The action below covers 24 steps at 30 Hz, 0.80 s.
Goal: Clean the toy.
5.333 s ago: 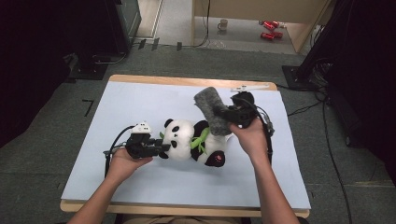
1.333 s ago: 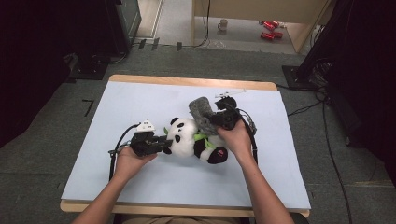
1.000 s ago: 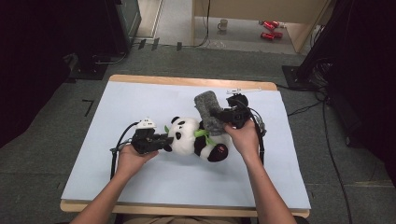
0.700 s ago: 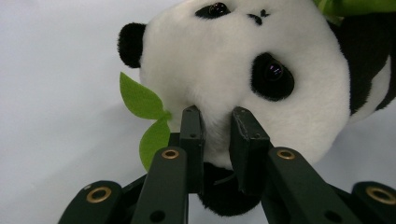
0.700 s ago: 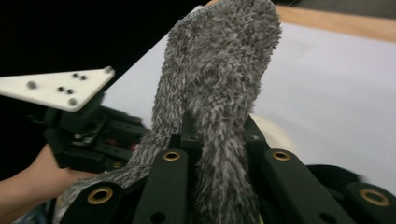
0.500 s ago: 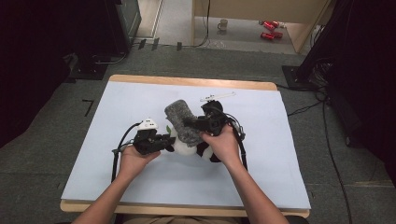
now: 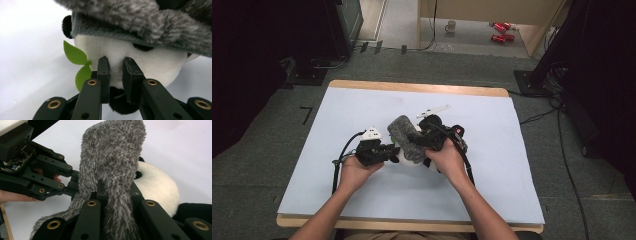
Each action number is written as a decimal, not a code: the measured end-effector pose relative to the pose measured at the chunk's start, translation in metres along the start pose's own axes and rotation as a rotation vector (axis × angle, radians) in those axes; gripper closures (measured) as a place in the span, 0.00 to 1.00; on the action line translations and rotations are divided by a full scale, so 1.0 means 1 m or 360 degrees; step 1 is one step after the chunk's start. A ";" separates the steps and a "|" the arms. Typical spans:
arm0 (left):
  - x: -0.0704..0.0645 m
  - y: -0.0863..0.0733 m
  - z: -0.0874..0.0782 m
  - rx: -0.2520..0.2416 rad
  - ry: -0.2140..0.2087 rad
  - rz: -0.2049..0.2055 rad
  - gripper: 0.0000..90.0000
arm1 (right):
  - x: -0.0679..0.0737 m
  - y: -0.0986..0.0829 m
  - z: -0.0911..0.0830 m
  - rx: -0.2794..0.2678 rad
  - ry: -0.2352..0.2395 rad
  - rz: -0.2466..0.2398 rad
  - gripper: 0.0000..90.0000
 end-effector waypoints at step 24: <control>0.002 0.000 0.001 0.0027 -0.0019 -0.0021 0.86 | -0.072 -0.006 -0.039 -0.0079 -0.0084 0.0363 0.87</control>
Point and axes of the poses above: each handheld gripper's, and its own axes: z roughly forward along the jaws, y roughly out of its top, x roughly to its left, the point moved 10 cm from there along z, roughly forward along the jaws, and after that the axes turned 3 degrees about -y, right-handed, at the moved point
